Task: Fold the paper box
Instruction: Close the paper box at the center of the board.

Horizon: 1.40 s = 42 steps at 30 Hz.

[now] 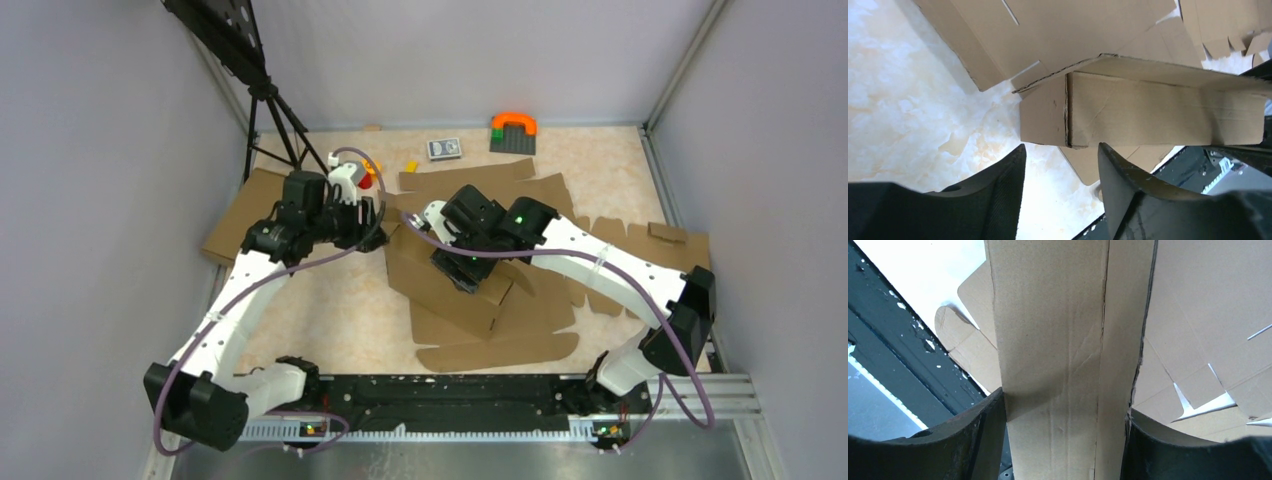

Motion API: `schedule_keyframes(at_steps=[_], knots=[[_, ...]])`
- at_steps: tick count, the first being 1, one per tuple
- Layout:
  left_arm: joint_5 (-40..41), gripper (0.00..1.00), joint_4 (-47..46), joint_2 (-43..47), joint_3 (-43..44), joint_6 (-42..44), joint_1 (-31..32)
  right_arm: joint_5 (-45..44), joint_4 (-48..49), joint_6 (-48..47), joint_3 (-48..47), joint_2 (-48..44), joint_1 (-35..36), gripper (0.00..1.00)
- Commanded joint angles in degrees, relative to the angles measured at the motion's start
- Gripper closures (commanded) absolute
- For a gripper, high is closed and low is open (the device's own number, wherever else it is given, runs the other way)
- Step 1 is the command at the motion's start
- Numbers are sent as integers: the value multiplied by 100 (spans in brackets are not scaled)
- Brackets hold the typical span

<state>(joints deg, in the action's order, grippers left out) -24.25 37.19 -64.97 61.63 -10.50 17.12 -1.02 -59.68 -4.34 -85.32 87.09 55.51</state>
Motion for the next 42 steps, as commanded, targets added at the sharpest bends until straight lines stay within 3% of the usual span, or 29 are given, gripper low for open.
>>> schedule_keyframes(at_steps=[1,6,11,19,23,32,42], knots=[[324,40,-364,344,349,464,-37,-76,97,-54,-253,-43,48,44],[-135,36,-993,145,520,943,-44,-15,100,-50,-238,-69,48,44],[-457,39,-863,-567,1000,1160,-43,25,116,-58,-231,-82,48,44],[-805,67,-349,-1199,1405,1297,-43,-9,124,-58,-214,-95,49,44],[-713,99,-155,-1133,1386,1198,-45,-53,130,-67,-197,-92,48,44],[-704,98,339,-1047,1355,500,-45,-55,130,-67,-214,-72,48,44],[-768,99,210,-835,831,-153,-51,-36,138,-50,-219,-43,48,44]])
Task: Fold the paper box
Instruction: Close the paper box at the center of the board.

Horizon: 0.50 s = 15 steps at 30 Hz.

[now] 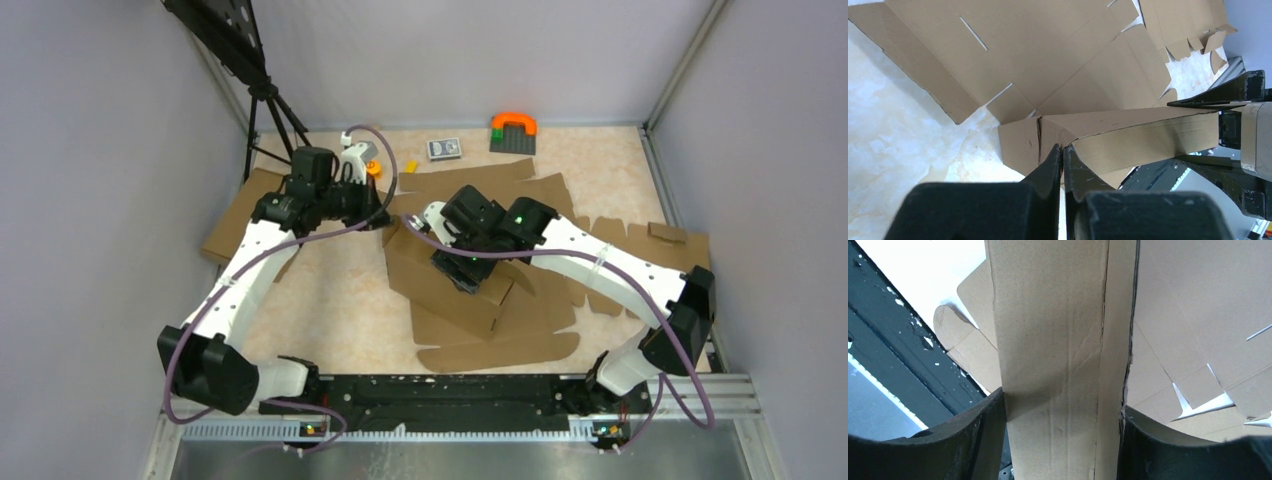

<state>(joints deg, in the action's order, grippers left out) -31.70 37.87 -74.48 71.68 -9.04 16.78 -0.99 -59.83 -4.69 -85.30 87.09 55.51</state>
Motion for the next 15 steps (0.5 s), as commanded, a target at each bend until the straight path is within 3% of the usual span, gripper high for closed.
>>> schedule_keyframes(at_steps=[1,4,6,9,10,13,15], knots=[[-38,99,149,130,-189,-327,-16,-33,156,-15,-216,-37,48,44],[-51,93,159,185,-245,-328,-21,-24,163,-15,-217,-34,52,44],[0,82,155,226,-312,-299,-16,-5,171,-6,-216,-34,50,44],[38,73,149,236,-398,-259,-17,15,171,-6,-218,-25,49,44],[49,73,151,217,-420,-245,-16,15,178,-6,-216,-25,48,44],[23,91,167,168,-436,-221,-17,36,165,3,-234,-34,49,44],[38,97,151,184,-417,-234,-17,46,157,3,-238,-43,48,44]])
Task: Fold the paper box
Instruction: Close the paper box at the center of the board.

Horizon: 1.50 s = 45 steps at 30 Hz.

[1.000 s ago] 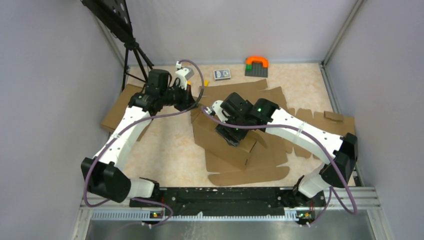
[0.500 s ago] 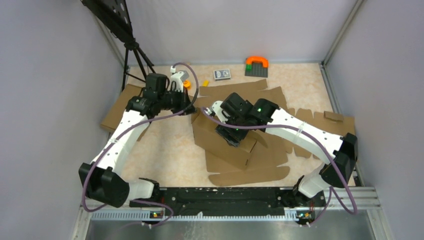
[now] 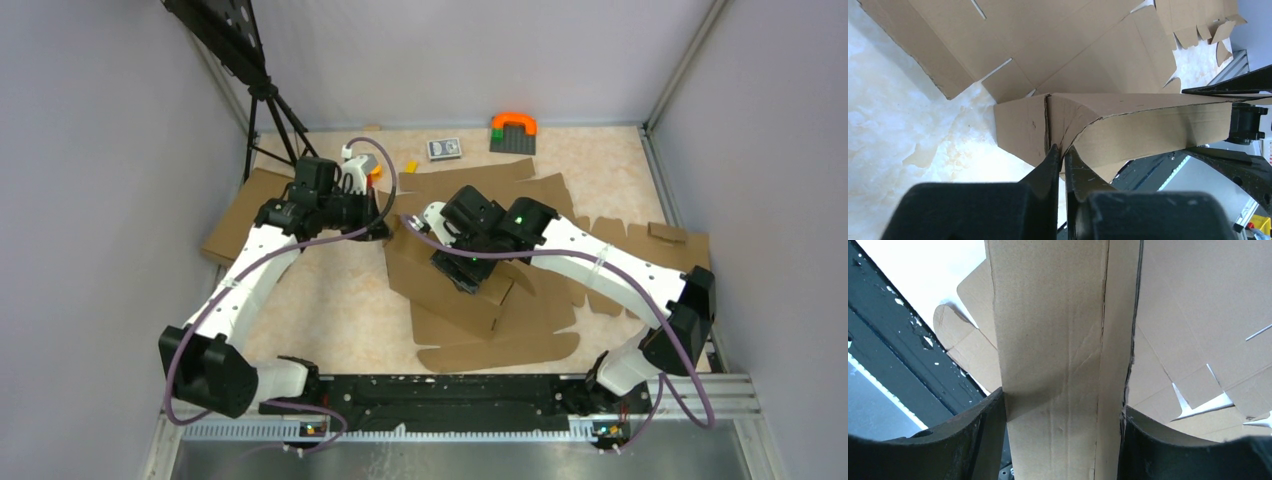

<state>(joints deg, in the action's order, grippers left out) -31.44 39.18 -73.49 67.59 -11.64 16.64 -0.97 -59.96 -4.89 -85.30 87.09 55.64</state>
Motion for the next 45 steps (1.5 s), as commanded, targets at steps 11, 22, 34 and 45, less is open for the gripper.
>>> schedule_keyframes(at_steps=[11,22,34,45], knots=[[44,100,204,215,111,15,4,45,183,22,-178,-78,35,44],[444,100,-274,741,-759,270,223,3,225,58,-198,-45,36,44],[1050,100,-280,1138,-1064,410,431,-92,221,126,-303,10,36,44],[1420,100,-215,1193,-1162,394,694,-110,248,132,-319,5,35,41]])
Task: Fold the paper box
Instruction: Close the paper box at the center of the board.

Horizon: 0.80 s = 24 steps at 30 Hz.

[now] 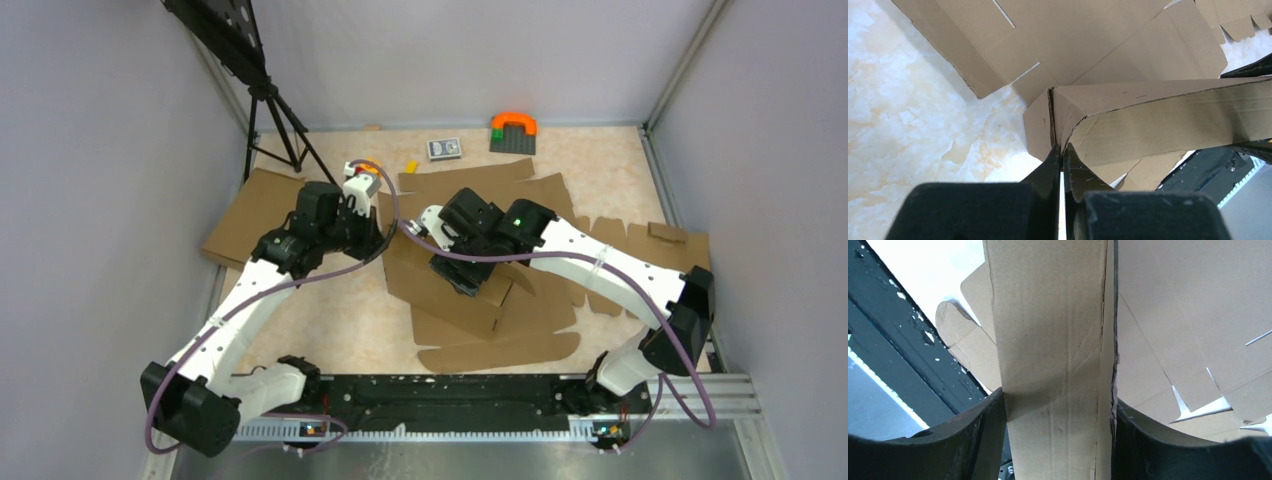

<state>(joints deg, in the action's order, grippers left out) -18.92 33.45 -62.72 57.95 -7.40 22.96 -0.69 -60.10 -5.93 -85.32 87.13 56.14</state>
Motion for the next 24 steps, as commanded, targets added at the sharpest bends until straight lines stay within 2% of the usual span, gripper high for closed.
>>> schedule_keyframes(at_steps=[1,6,11,15,20,24], knots=[[181,100,310,146,-242,-52,63,-131,267,245,-318,-7,-11,39],[198,100,102,212,-434,-165,85,-107,454,330,-369,-207,-12,28],[222,100,-30,268,-513,-209,103,-383,478,341,-702,-191,33,9],[226,100,-54,278,-502,-226,112,-549,719,306,-750,-197,150,8],[204,100,-113,271,-542,-287,118,-280,1341,539,-671,-442,158,11],[217,100,-176,317,-608,-305,121,-31,1697,712,-597,-479,158,21]])
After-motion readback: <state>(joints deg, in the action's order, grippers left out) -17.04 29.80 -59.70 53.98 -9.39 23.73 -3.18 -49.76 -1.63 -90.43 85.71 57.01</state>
